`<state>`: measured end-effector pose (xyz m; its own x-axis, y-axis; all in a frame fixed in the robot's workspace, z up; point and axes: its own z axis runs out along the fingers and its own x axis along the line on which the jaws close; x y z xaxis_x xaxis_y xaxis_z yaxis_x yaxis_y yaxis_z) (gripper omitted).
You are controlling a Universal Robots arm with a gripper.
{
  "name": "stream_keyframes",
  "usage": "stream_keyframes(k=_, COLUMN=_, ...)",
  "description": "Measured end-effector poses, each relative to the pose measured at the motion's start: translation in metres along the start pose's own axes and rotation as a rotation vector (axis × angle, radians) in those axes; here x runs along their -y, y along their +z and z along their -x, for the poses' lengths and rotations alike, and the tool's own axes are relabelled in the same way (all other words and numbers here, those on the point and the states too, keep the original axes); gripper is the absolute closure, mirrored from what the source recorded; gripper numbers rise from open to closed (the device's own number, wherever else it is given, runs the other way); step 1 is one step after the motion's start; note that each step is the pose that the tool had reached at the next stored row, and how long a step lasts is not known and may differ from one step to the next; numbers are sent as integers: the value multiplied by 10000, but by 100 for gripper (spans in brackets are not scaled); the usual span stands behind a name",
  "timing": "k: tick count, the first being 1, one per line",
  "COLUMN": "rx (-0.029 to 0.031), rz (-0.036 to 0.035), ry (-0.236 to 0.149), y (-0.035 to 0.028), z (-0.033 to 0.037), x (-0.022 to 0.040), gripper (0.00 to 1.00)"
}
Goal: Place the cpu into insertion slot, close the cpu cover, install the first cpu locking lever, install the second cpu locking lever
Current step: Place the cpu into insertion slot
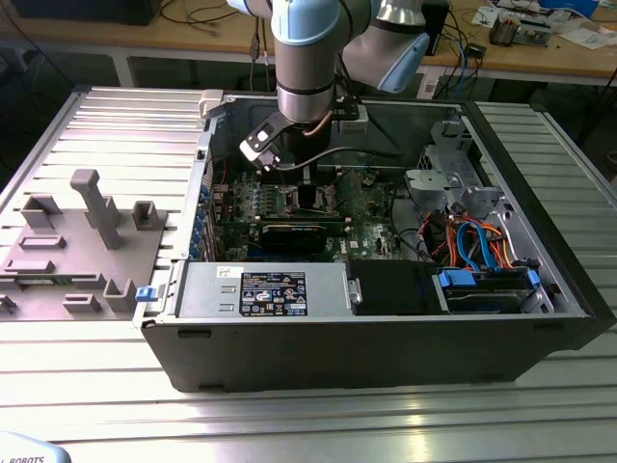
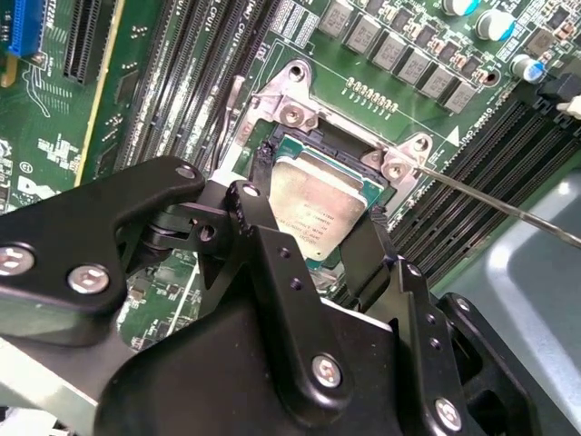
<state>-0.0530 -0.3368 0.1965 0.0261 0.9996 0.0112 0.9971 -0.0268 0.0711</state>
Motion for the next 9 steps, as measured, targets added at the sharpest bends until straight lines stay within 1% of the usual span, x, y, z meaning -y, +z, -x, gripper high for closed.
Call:
stream_keyframes(k=1, rx=2, rz=1, ry=58, y=5, z=0, x=0, gripper=46)
stream_keyframes(k=7, rx=8, rz=2, ry=67, y=8, z=-5, x=1, gripper=46)
stream_keyframes(k=9, rx=9, rz=-1, ry=-45, y=8, z=-5, x=1, gripper=46)
